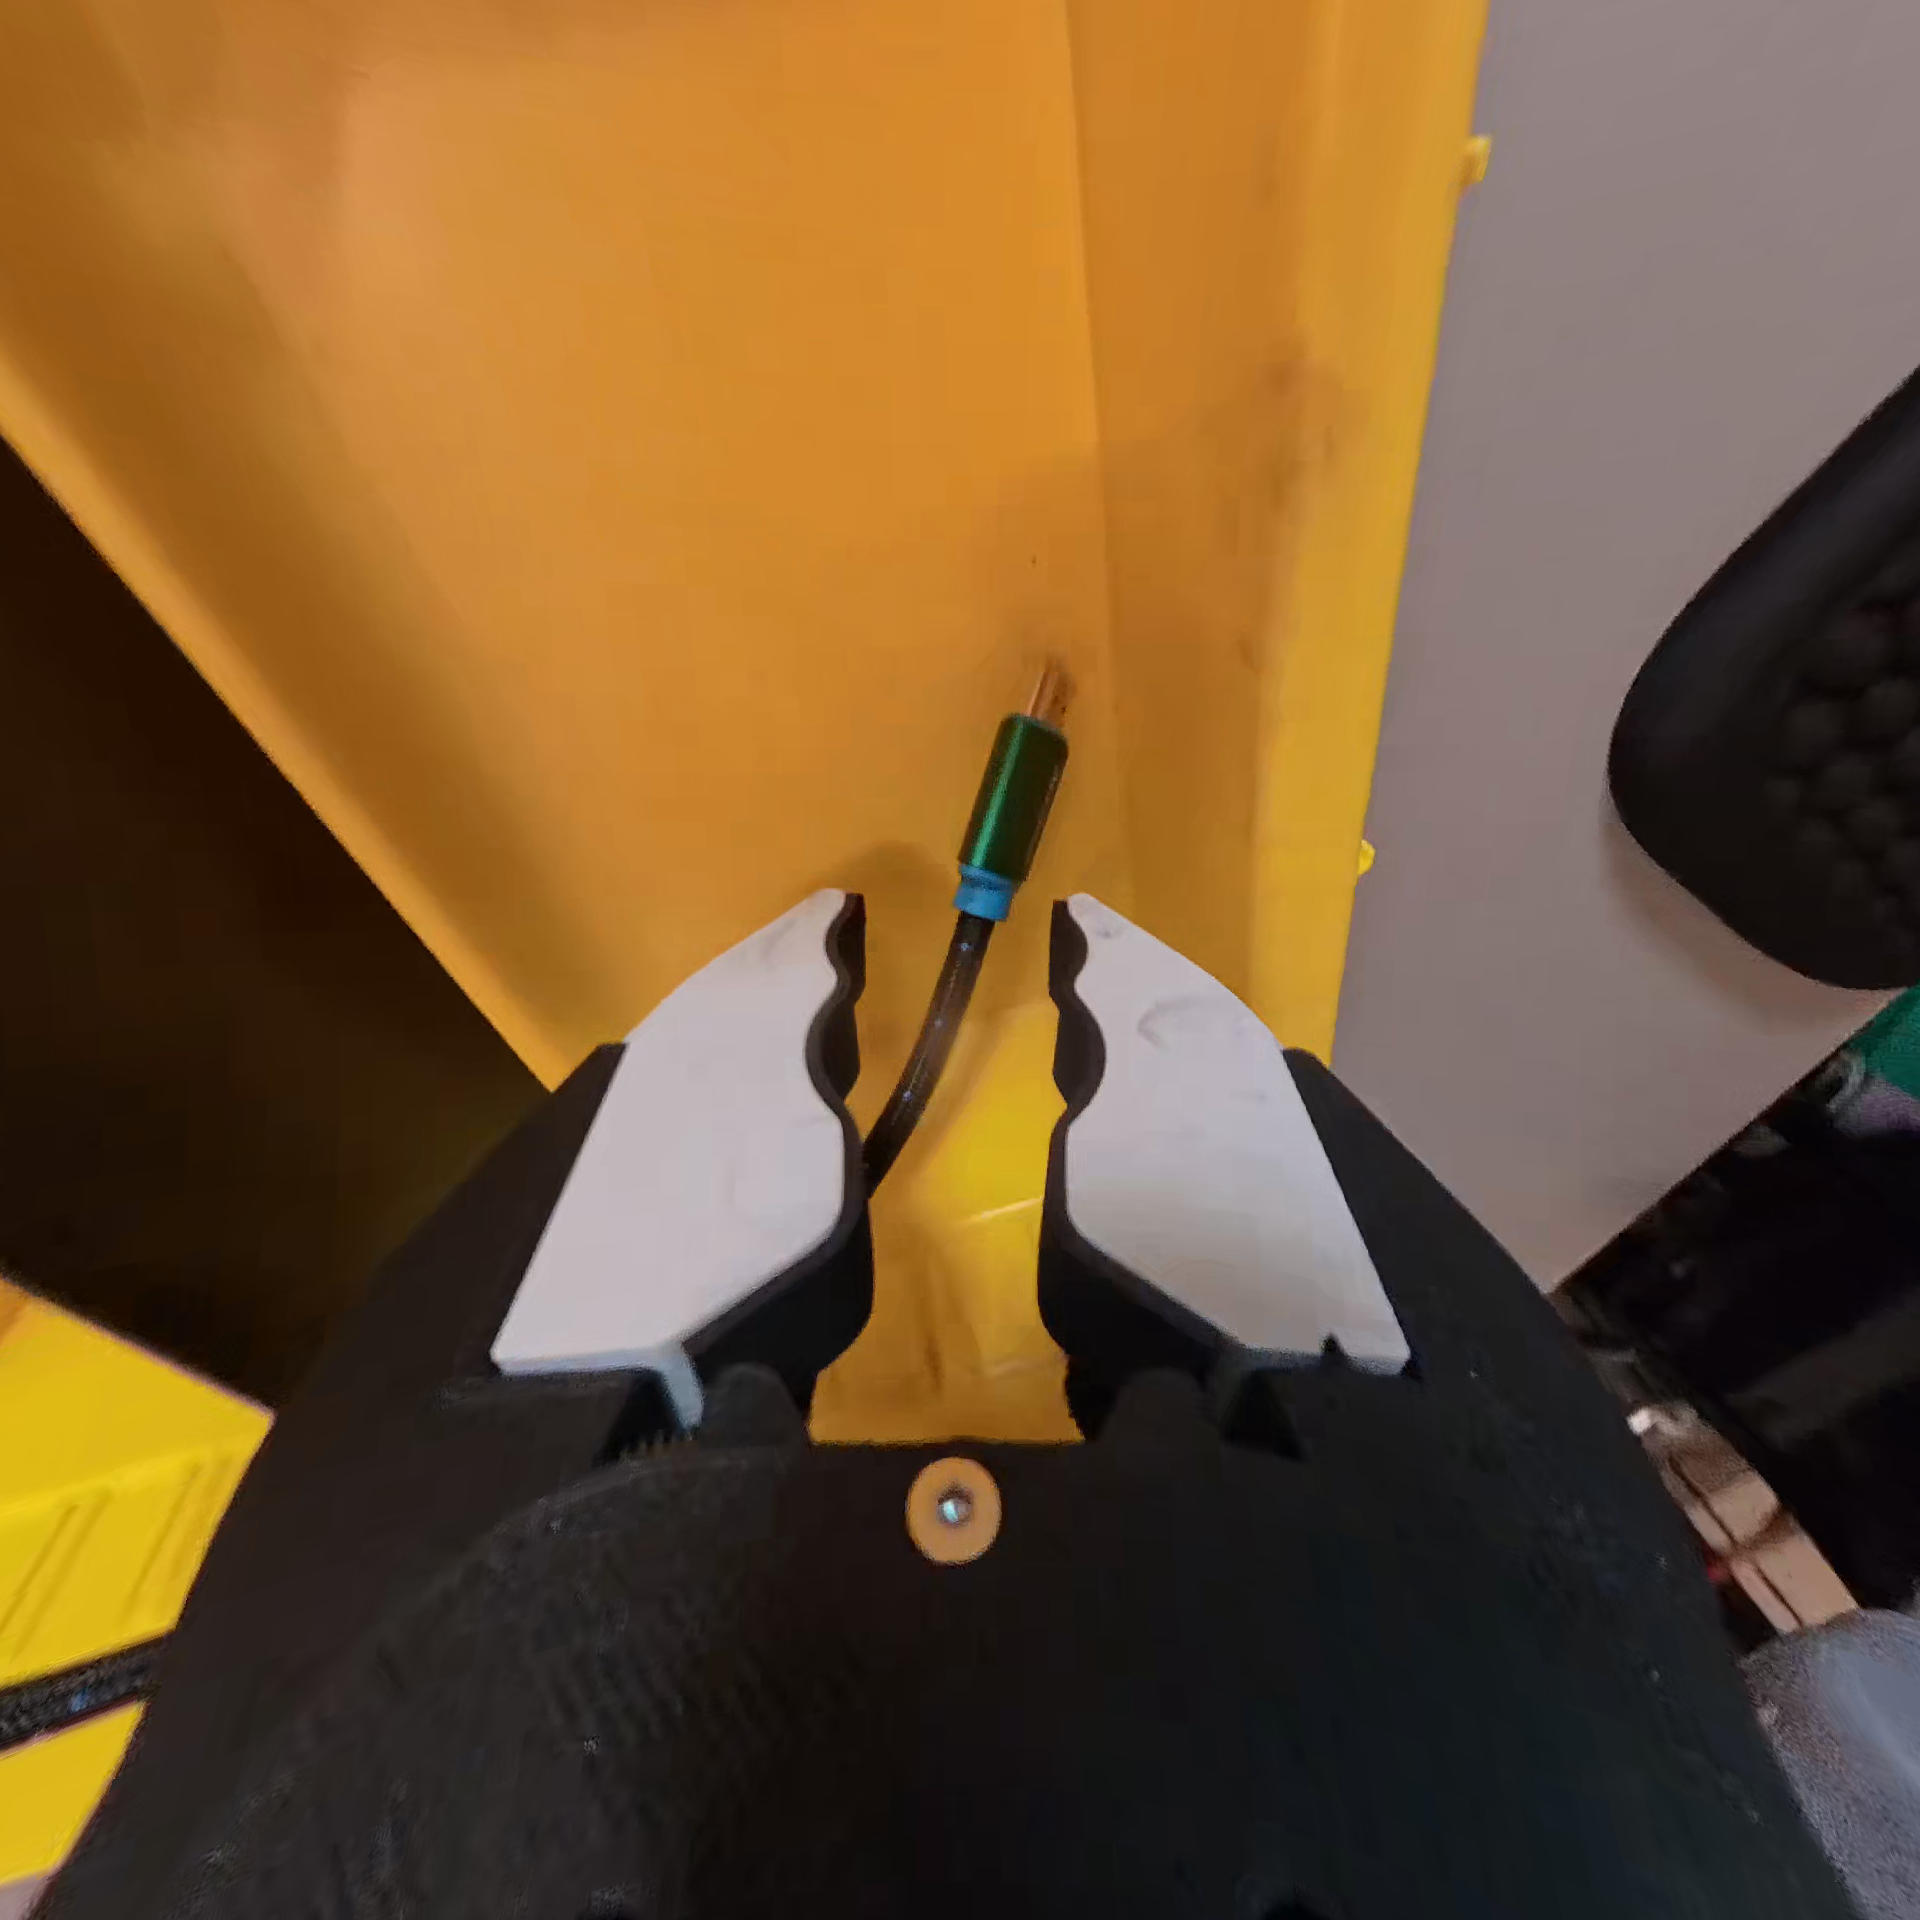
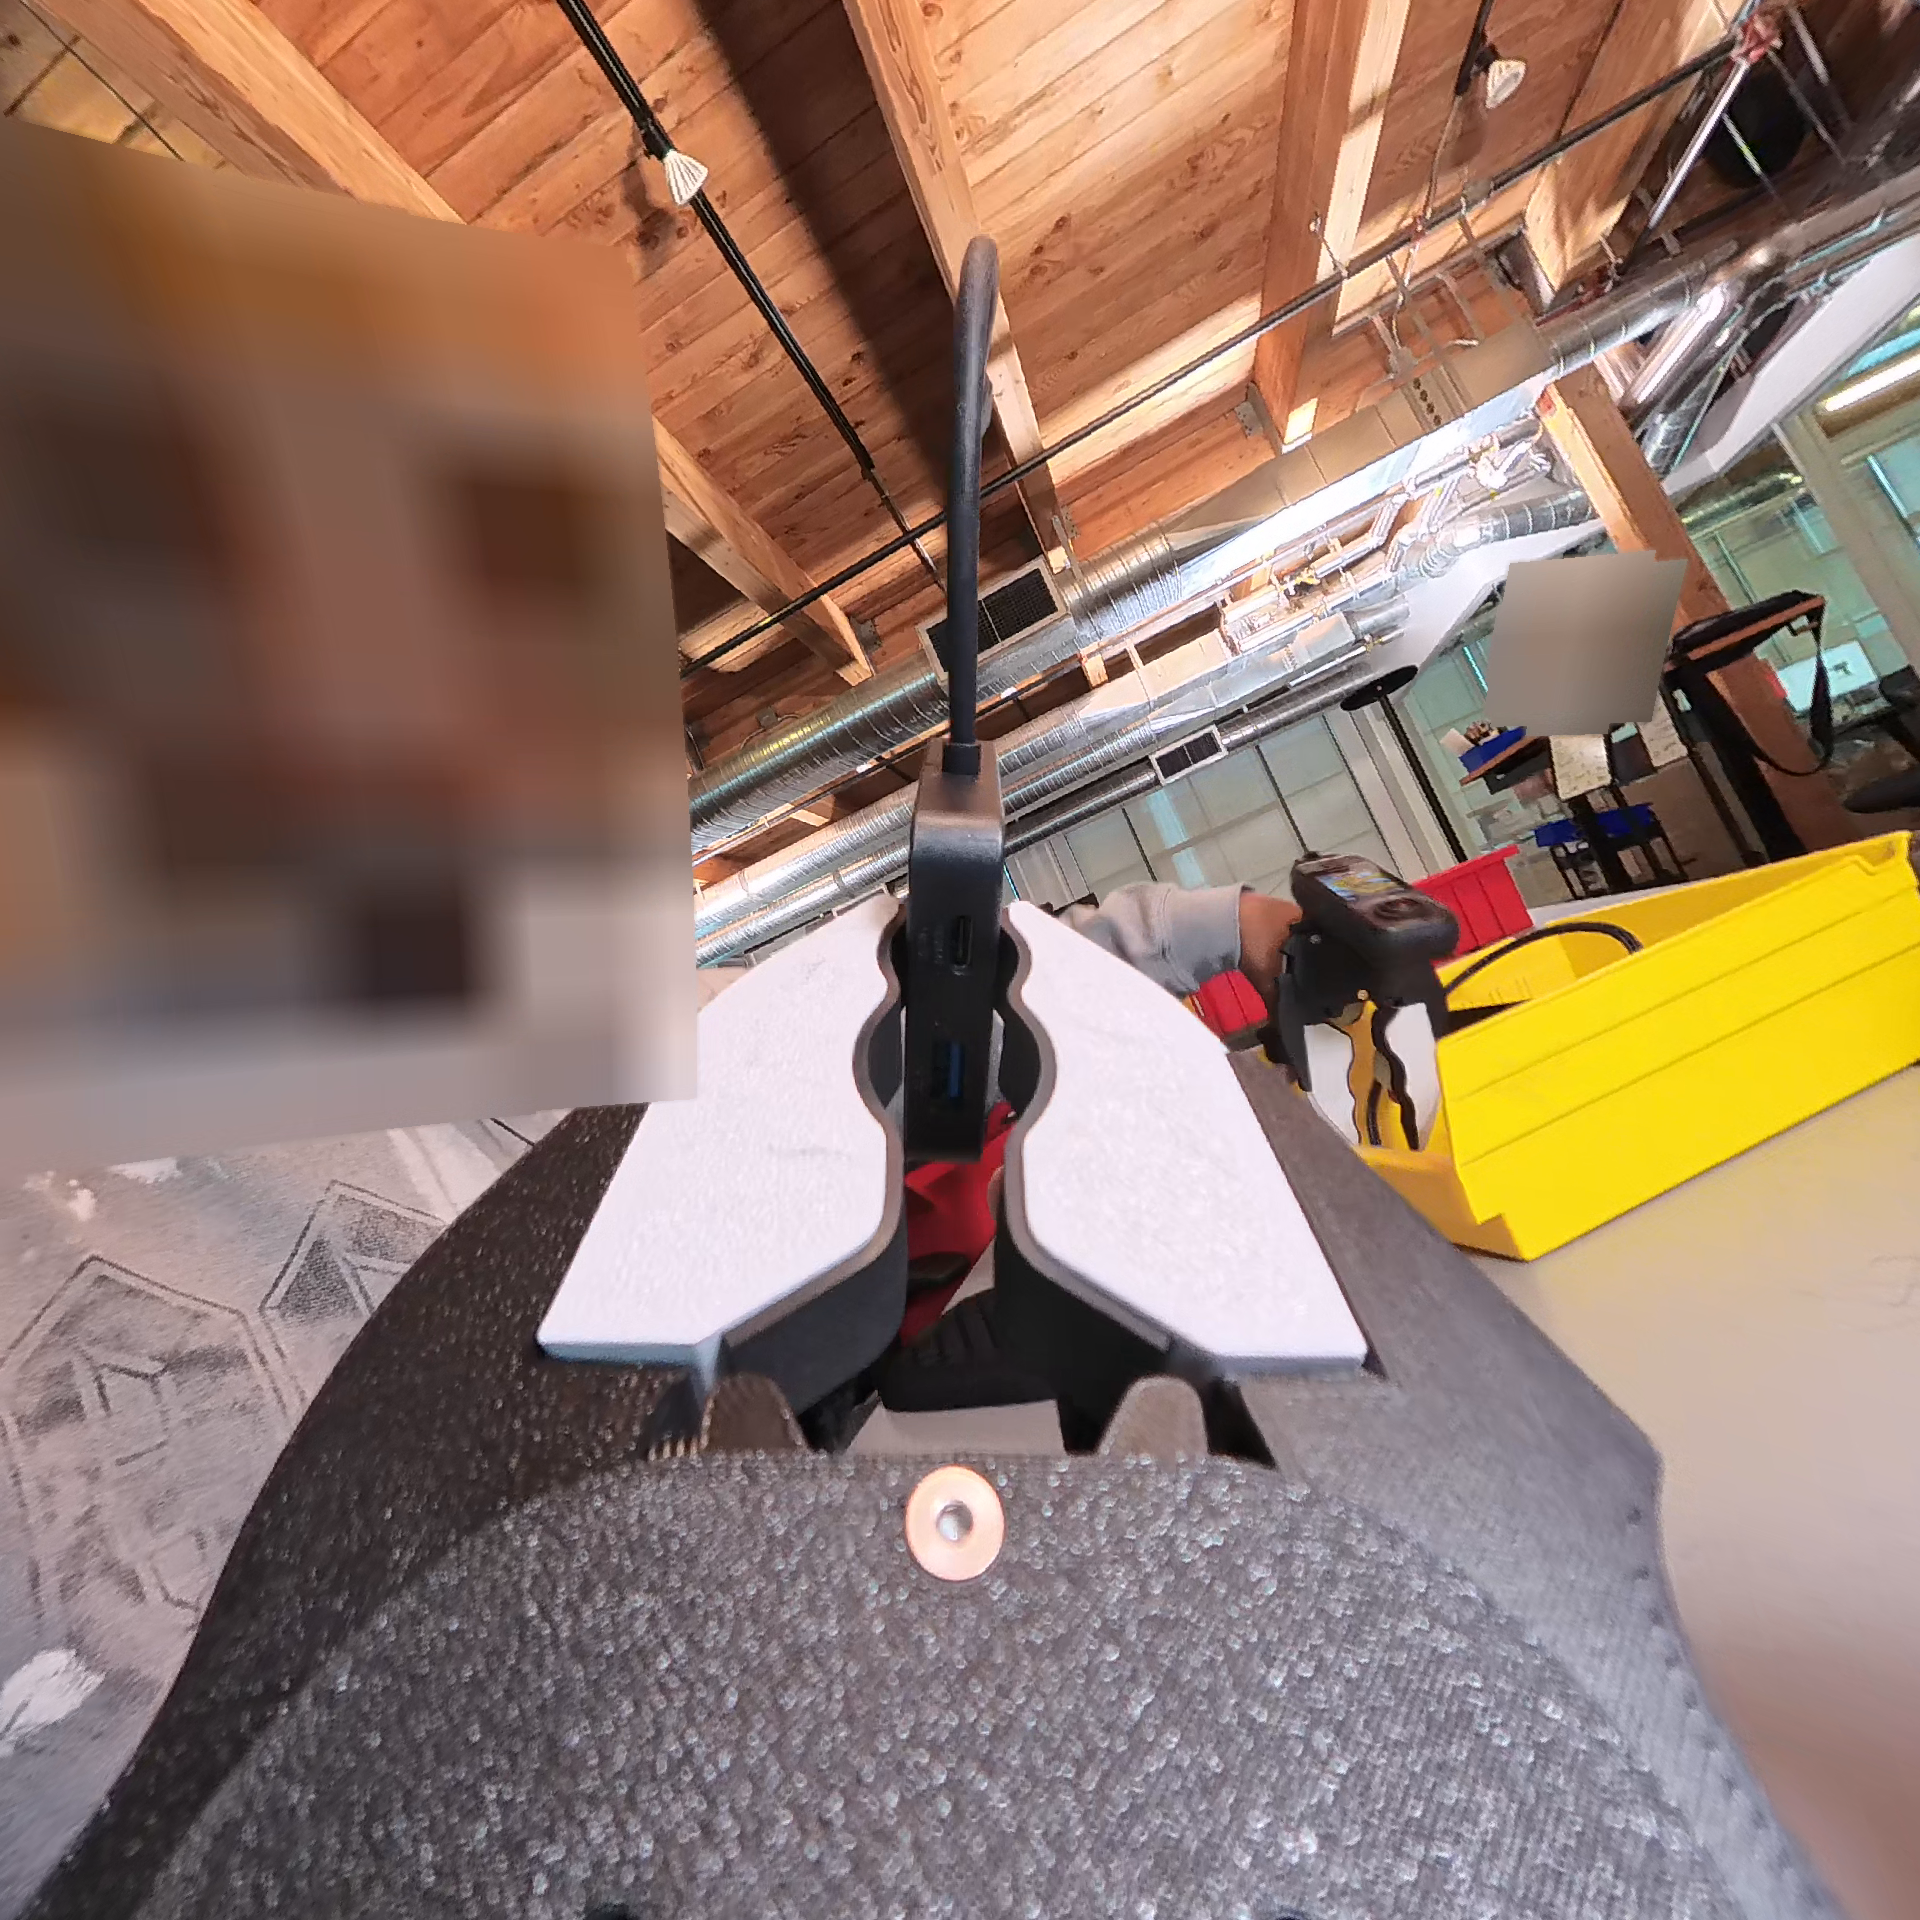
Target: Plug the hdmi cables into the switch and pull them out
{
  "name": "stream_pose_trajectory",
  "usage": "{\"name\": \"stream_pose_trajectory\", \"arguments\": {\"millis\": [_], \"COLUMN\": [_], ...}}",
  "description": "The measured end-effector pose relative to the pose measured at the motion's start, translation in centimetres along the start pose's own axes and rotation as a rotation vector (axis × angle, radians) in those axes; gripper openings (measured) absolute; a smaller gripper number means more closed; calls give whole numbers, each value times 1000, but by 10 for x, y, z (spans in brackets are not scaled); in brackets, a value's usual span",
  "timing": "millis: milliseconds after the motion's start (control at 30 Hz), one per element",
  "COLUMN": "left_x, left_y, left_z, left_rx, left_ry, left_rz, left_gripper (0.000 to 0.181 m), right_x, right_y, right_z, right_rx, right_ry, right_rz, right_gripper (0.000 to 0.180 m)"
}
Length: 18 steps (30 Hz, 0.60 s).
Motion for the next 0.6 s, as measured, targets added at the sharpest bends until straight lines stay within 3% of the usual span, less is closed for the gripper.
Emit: {"name": "stream_pose_trajectory", "arguments": {"millis": [33, 167, 300, 600], "left_x": [3, 15, 5, -118], "left_y": [1, 0, 5, -26], "left_z": [4, 20, 19, 19], "left_rx": [12, 42, 7, -169], "left_ry": [35, 92, 57, -624], "left_rz": [-11, -117, -108, 99], "left_gripper": [34, 23, 14, 14], "right_x": [0, -2, -5, -1], "right_y": [-1, -2, -3, 5], "right_z": [-1, -1, 2, 6], "right_rx": [2, 4, 5, -2], "right_ry": [4, 7, -6, -5], "right_rz": [-3, -13, -16, 26], "right_gripper": [14, 13, 13, 13]}}
Point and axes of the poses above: each gripper's, where its closed fingertips meet, x out along the fingers, z out of its top, y = z × x across the jaws, the point moved 9 cm from there along -x, back along the fingers
